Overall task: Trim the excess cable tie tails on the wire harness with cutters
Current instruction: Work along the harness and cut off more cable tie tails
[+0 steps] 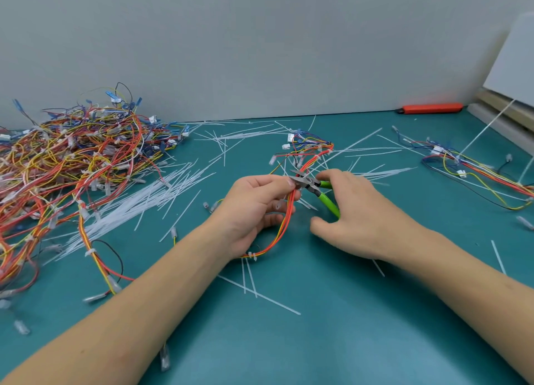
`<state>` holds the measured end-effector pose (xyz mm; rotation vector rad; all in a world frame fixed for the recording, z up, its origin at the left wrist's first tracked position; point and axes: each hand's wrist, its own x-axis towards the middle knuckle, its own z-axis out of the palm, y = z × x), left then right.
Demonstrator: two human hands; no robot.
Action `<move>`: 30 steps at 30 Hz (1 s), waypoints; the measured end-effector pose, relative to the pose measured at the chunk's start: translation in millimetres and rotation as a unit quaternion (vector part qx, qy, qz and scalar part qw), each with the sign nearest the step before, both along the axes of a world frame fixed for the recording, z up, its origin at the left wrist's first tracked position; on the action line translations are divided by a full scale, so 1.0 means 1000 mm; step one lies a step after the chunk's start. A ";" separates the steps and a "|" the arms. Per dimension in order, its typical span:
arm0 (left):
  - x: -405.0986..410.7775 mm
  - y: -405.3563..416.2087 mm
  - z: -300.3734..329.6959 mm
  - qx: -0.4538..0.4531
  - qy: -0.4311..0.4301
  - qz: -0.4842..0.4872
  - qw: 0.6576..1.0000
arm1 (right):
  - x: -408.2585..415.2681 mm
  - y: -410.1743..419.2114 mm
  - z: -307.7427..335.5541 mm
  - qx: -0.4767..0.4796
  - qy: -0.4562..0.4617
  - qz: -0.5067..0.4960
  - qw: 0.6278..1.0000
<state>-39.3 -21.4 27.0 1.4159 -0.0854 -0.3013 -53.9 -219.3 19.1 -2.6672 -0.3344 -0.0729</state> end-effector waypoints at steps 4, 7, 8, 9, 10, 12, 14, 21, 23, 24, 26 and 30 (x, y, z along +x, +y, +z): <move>-0.001 0.000 0.001 -0.003 0.001 -0.001 1.000 | -0.002 0.001 0.001 -0.038 0.022 -0.020 0.999; -0.001 0.001 0.000 -0.004 0.003 0.001 1.000 | -0.001 0.004 -0.001 -0.046 -0.007 -0.035 0.998; -0.001 0.001 0.001 -0.003 0.003 0.001 1.000 | -0.001 0.005 -0.001 -0.048 -0.017 -0.038 0.998; -0.001 0.001 0.001 -0.002 0.003 0.003 1.000 | -0.001 0.007 -0.002 -0.048 -0.026 -0.041 0.998; 0.000 0.001 0.001 -0.002 0.003 0.005 1.000 | -0.002 0.008 -0.003 -0.045 -0.035 -0.046 0.997; 0.000 0.001 0.002 0.003 -0.001 0.012 1.000 | -0.003 0.010 -0.003 -0.029 -0.047 -0.054 0.997; 0.000 0.000 0.003 0.006 -0.009 0.020 1.000 | -0.003 0.011 -0.003 -0.012 -0.060 -0.056 0.997; 0.000 0.001 0.005 -0.025 0.005 0.039 0.999 | -0.001 0.011 -0.005 0.007 -0.117 -0.059 0.991; 0.000 0.002 0.005 -0.031 0.013 0.035 0.999 | 0.000 0.012 -0.007 0.013 -0.123 -0.056 0.991; 0.000 0.002 0.005 -0.035 0.017 0.031 0.999 | 0.000 0.012 -0.007 0.020 -0.125 -0.055 0.991; 0.000 0.002 0.005 -0.044 0.025 0.024 0.998 | 0.001 0.011 -0.009 0.031 -0.125 -0.051 0.990; 0.001 0.001 0.004 -0.056 0.037 0.016 0.998 | 0.003 0.009 -0.010 0.038 -0.124 -0.041 0.991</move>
